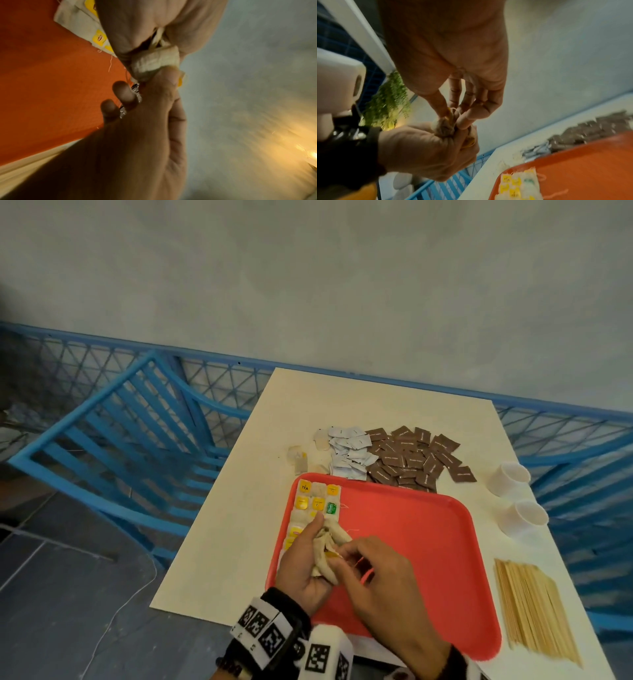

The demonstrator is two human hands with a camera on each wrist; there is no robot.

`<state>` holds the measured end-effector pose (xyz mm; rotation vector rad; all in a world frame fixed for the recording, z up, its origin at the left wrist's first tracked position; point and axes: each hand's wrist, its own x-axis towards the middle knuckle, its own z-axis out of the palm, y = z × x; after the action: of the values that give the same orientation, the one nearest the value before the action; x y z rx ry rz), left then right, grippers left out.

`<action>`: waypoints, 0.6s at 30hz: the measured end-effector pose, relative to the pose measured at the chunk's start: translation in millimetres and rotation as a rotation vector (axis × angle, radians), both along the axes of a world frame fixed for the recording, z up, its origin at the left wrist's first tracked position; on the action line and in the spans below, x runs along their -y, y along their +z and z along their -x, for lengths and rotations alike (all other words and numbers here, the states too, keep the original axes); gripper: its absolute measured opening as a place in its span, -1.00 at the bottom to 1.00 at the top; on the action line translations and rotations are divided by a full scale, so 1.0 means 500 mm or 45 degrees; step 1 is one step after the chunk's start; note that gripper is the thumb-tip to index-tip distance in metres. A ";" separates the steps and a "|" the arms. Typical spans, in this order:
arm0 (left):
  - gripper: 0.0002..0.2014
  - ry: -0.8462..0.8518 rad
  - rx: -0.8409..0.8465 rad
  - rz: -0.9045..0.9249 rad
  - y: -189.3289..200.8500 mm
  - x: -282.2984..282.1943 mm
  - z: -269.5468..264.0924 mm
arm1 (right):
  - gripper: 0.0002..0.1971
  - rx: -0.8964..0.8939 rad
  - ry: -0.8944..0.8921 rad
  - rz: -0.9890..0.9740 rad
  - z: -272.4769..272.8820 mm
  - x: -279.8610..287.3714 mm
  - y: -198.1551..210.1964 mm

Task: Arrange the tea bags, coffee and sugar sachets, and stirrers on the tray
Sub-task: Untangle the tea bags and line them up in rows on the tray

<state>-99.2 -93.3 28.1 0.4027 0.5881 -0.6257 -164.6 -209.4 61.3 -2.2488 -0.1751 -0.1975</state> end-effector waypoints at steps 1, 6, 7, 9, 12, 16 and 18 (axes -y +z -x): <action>-0.64 -0.011 -0.010 0.008 0.001 0.003 0.003 | -0.92 -0.025 -0.038 -0.078 -0.002 -0.001 -0.001; -0.48 0.016 -0.060 0.079 -0.039 0.012 -0.003 | -0.85 -0.246 -0.119 -0.490 -0.022 0.023 0.022; -0.49 0.029 -0.076 0.072 -0.056 0.013 -0.007 | -0.87 -0.279 -0.128 -0.589 -0.026 0.030 0.032; -0.49 0.011 -0.103 0.053 -0.074 0.013 -0.012 | -0.90 -0.354 -0.137 -0.780 -0.035 0.048 0.051; -0.59 -0.145 0.075 -0.172 -0.056 -0.016 -0.012 | -0.90 -0.326 -0.161 -0.807 -0.053 0.085 0.075; -0.72 -0.370 0.785 -0.905 0.049 -0.066 0.004 | -0.91 -0.051 -0.101 -0.212 -0.071 0.134 0.094; -0.70 -0.422 1.175 -1.172 0.110 -0.075 0.009 | -0.94 -0.025 0.027 -0.110 -0.072 0.138 0.114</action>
<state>-103.8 -55.6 83.0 1.5735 -0.1347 -0.3774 -128.5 -278.6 118.2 -2.1611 -0.1770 -0.1684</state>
